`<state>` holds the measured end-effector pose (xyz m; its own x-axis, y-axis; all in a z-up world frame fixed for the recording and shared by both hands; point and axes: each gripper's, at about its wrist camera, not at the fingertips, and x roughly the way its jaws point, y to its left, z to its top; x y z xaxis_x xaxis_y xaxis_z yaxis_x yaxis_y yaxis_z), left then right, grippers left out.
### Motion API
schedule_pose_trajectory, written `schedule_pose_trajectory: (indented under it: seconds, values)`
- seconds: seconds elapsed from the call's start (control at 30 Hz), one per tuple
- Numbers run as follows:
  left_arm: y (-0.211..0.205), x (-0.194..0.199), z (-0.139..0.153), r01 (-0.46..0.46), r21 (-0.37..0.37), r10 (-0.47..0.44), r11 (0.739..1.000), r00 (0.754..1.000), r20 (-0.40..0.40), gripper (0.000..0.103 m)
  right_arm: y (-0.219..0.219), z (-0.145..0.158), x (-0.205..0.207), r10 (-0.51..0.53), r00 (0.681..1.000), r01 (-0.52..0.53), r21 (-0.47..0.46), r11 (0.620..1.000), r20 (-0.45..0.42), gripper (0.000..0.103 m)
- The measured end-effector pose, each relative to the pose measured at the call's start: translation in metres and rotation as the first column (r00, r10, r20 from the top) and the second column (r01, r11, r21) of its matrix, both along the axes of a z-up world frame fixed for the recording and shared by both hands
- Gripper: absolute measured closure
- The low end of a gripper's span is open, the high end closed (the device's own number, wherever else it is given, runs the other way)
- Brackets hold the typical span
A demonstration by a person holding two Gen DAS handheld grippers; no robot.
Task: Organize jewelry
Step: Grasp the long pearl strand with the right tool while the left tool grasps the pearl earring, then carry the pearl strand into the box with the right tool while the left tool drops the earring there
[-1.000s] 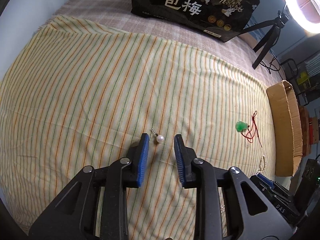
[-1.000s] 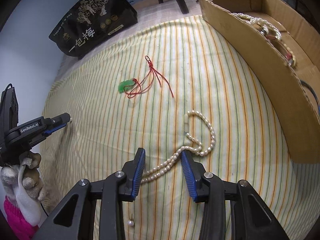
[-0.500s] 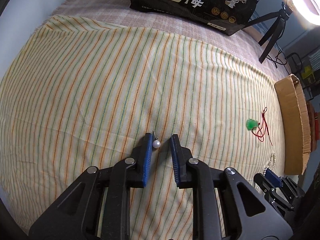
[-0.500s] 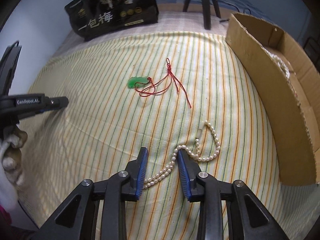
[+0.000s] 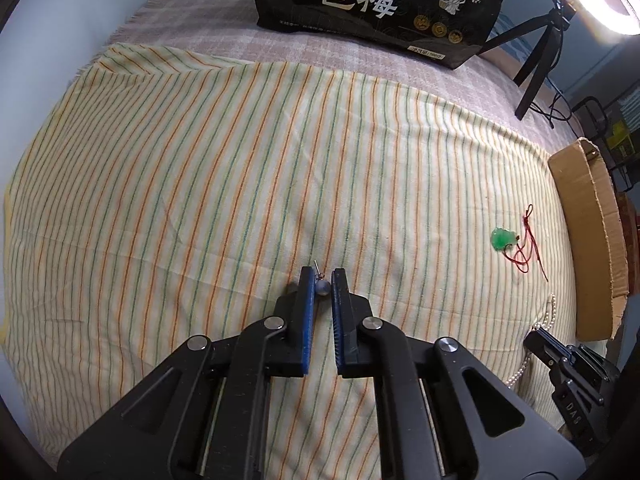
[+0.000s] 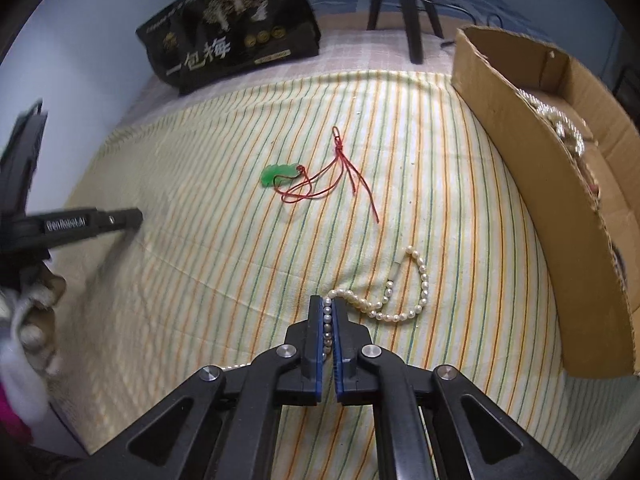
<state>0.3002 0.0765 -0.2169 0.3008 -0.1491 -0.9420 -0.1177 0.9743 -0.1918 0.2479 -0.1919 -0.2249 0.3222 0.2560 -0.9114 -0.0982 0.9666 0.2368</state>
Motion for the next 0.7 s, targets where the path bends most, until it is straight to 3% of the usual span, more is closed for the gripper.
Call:
schedule_pose_trajectory:
  seconds: [0.37,0.7]
  values:
    - [0.005,-0.005,0.017,-0.007,-0.014,0.007,1.000,0.999,0.041,0.097,-0.010,0.017,-0.005,-0.042,0.999,0.039,0.131,0.991,0.023,0.102]
    - [-0.006,-0.017,0.050,0.018,-0.059,-0.010,0.998,0.992,0.122,0.097,-0.014,0.068,-0.011,-0.031,0.990,0.010,0.156,0.988,0.134,0.102]
